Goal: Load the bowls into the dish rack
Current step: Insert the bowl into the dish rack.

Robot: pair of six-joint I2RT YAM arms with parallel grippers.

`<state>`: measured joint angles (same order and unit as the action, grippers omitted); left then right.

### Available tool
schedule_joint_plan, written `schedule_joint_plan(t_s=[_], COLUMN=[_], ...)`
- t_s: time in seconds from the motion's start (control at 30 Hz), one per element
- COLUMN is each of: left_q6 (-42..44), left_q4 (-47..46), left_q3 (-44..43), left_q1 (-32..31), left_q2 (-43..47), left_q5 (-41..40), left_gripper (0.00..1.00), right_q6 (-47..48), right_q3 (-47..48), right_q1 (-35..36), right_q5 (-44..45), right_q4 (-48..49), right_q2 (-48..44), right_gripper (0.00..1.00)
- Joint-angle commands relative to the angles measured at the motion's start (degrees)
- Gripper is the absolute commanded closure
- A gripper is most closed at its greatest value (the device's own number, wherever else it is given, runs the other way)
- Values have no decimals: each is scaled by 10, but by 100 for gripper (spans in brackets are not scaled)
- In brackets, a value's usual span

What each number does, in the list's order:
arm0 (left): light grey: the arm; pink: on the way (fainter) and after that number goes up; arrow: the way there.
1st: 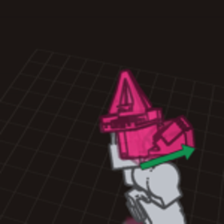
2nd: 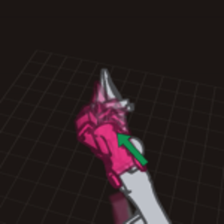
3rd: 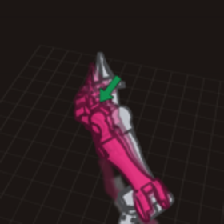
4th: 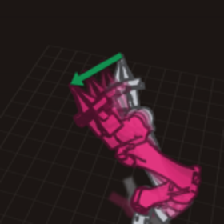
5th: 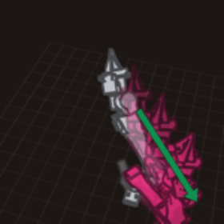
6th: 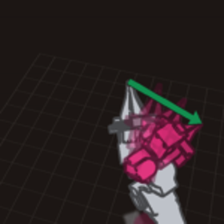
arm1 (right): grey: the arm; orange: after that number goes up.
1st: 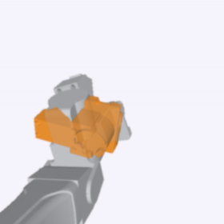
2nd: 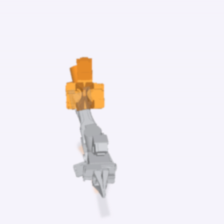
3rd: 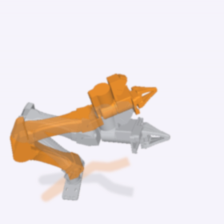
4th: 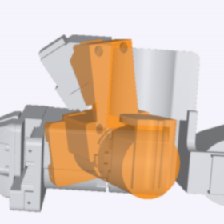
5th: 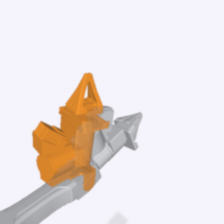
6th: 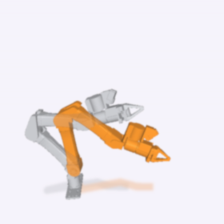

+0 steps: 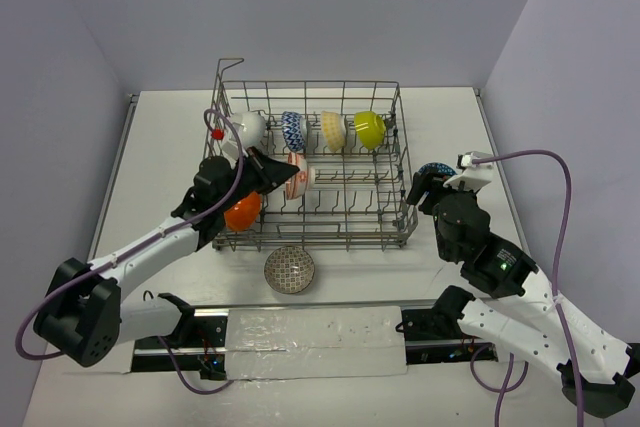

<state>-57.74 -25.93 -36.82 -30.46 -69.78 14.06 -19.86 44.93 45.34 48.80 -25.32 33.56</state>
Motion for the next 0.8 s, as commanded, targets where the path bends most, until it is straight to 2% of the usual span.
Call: schedule_joint_plan(t_s=[0.0,0.2,0.47,0.6,0.77], left_q6=[11,30,27,32,35], left_q4=[14,53,24,33,40], left_q3=[4,1,-6,-18,-26], left_q1=[0,0,0,0,0], left_q2=[19,18,-5,-14,-25], left_q5=[-13,-21,16,16,25], left_gripper=[98,95,98,92,91], right_q6=[5,5,9,9,10], right_q3=[12,12,12,13,14], right_q1=[-3,-3,-3,-3,-3], right_q5=[7,4,3,2,1], right_q4=[10,12,12,12,13], right_q2=[3,3,8,6,10], right_gripper=[28,28,28,28,28])
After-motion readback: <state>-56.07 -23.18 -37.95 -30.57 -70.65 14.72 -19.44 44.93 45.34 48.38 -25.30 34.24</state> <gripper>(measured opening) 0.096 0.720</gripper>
